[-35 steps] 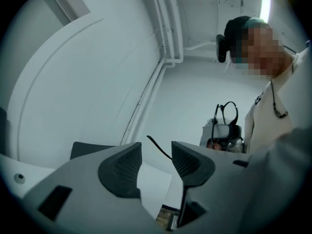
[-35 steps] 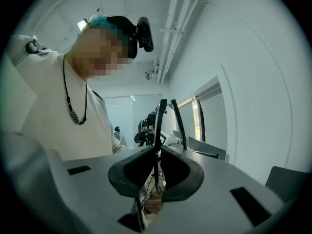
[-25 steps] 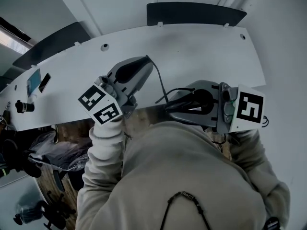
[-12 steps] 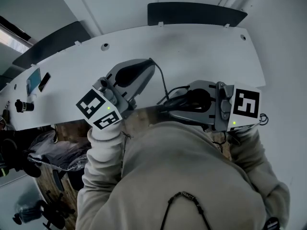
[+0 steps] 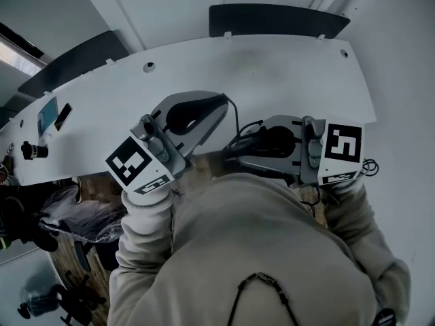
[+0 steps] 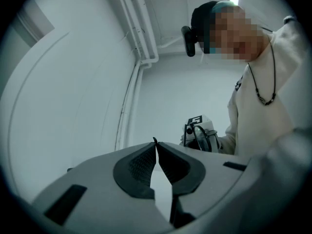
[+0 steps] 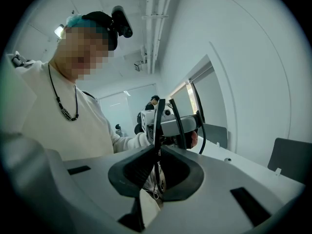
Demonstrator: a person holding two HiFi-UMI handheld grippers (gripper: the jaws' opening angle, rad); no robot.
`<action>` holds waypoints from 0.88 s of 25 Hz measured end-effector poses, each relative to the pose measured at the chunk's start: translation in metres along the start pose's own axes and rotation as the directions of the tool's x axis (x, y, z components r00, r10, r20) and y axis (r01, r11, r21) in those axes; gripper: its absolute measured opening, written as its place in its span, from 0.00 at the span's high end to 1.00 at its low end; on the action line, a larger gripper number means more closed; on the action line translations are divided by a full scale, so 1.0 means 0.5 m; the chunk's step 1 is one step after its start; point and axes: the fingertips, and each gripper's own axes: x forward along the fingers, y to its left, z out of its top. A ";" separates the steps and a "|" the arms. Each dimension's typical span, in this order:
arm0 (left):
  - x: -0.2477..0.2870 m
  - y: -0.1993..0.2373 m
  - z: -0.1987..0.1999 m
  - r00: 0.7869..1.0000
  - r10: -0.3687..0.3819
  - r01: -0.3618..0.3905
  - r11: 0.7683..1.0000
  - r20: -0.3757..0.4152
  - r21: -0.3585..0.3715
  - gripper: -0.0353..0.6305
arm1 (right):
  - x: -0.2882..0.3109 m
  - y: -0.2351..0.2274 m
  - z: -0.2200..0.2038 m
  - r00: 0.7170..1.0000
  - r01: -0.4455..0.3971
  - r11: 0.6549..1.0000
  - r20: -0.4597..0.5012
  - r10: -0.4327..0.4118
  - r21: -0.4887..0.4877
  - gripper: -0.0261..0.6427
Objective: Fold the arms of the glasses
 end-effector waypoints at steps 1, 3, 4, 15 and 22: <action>0.001 -0.003 0.001 1.000 -0.004 0.004 1.000 0.000 0.003 0.92 | -0.001 -0.001 -0.002 1.000 0.001 1.000 -0.003 -0.001 0.004 0.87; 0.002 -0.009 0.003 1.000 -0.012 0.012 1.000 0.001 0.010 0.92 | -0.001 -0.004 -0.004 1.000 0.004 1.000 -0.010 -0.004 0.013 0.87; 0.003 -0.013 0.005 1.000 -0.017 0.017 1.000 0.001 0.015 0.92 | -0.002 -0.005 -0.006 1.000 0.005 1.000 -0.012 -0.005 0.018 0.87; 0.012 -0.061 0.002 0.995 -0.091 0.092 0.995 -0.032 0.023 0.92 | -0.002 -0.017 -0.032 0.998 0.029 0.995 -0.058 -0.023 0.091 0.87; 0.006 -0.070 0.002 0.992 -0.121 0.121 0.993 -0.020 0.015 0.92 | -0.002 -0.025 -0.038 0.998 0.033 0.993 -0.065 -0.026 0.112 0.87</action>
